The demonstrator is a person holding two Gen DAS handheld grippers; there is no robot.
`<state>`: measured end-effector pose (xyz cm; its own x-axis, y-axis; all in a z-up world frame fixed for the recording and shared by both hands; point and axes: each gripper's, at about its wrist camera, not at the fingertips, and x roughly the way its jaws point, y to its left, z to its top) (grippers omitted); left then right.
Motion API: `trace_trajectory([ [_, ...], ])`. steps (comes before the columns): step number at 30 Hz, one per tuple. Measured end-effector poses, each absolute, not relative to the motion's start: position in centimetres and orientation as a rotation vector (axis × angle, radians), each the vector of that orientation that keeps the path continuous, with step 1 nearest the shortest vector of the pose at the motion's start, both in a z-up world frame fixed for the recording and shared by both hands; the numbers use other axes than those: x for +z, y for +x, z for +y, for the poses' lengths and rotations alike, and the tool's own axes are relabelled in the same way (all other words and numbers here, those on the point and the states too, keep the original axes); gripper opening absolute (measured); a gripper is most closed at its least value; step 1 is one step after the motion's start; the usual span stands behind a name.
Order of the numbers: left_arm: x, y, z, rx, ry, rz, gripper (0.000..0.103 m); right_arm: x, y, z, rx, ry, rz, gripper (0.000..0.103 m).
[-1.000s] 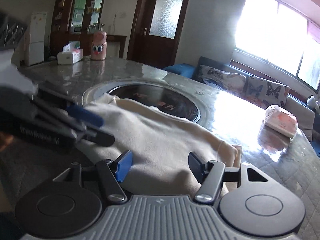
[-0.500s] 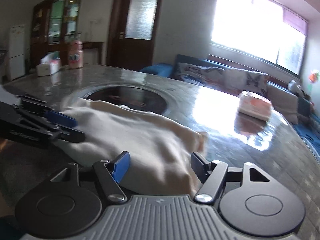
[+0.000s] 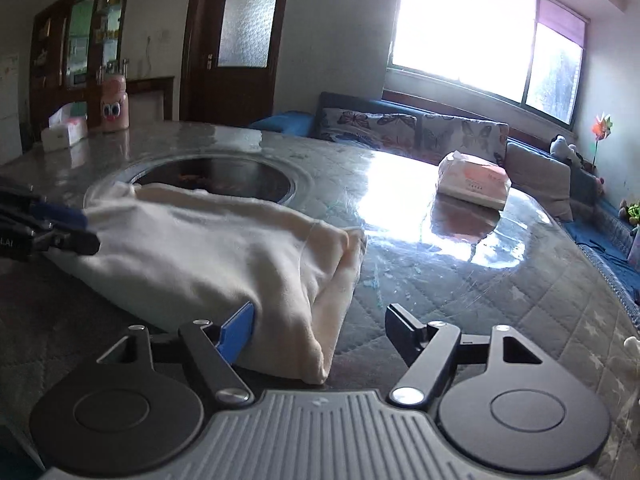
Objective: Fold clothes
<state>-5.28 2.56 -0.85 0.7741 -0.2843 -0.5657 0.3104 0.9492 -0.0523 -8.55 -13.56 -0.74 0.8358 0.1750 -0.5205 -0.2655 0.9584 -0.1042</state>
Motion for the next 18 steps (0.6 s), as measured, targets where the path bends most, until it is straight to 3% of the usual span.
trace_trajectory([
  [18, -1.2, -6.6, 6.7, -0.172, -0.064, 0.643, 0.049, -1.2, -7.8, -14.1, 0.19, -0.202, 0.55, 0.076],
])
